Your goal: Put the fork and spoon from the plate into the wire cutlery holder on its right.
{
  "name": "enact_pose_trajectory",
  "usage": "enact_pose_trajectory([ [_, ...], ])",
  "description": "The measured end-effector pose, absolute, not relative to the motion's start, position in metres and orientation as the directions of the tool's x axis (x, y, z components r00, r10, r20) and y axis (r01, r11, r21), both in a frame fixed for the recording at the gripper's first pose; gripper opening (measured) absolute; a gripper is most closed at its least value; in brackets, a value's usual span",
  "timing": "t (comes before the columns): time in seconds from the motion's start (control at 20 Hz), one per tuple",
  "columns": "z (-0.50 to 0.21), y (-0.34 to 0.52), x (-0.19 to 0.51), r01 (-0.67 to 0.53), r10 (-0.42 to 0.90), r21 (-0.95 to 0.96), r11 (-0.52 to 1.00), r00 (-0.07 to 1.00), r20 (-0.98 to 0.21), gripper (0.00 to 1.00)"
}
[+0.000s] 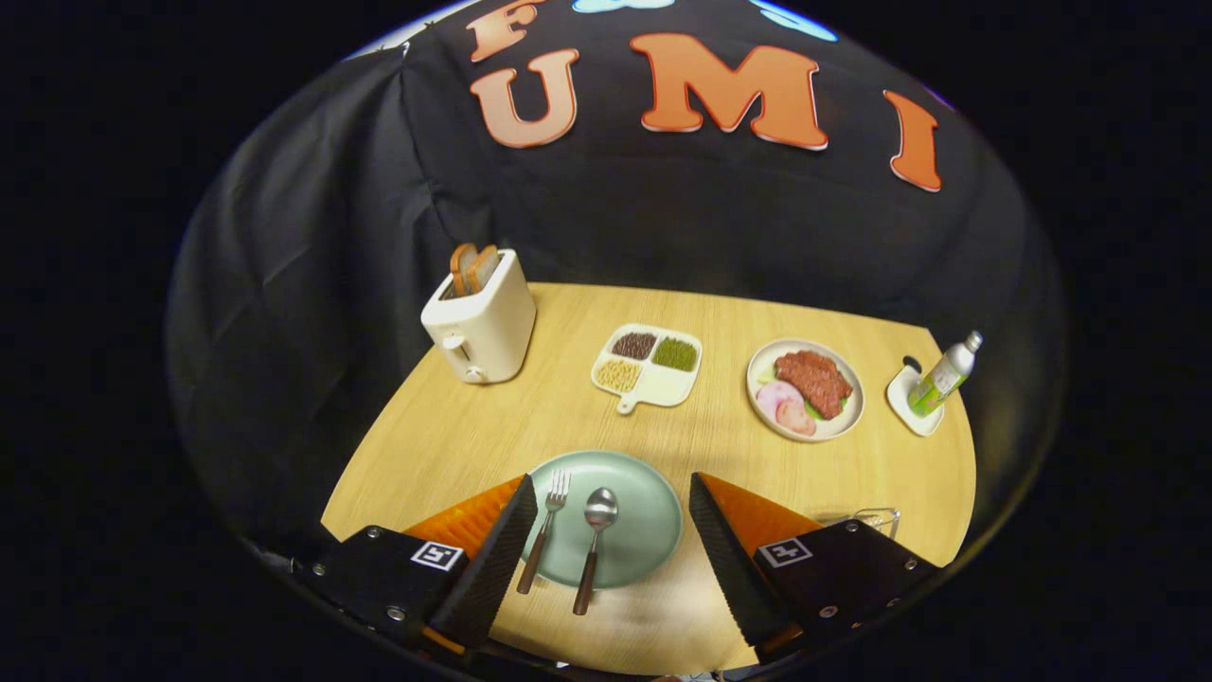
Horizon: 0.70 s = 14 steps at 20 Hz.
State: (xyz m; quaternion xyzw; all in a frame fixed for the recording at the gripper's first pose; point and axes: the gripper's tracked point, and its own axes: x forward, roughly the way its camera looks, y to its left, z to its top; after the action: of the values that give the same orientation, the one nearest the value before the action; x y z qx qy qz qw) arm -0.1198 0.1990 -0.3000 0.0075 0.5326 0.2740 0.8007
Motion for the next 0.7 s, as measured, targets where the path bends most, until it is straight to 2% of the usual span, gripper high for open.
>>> enact_pose_trajectory([
  [0.2, -0.344, 0.206, -0.149, -0.425, 0.404, 0.312, 0.85, 0.144, -0.903, 0.94],
  [0.7, -0.426, 0.214, -0.205, -0.419, 0.243, 0.269, 0.867, -0.116, -0.963, 0.72],
])
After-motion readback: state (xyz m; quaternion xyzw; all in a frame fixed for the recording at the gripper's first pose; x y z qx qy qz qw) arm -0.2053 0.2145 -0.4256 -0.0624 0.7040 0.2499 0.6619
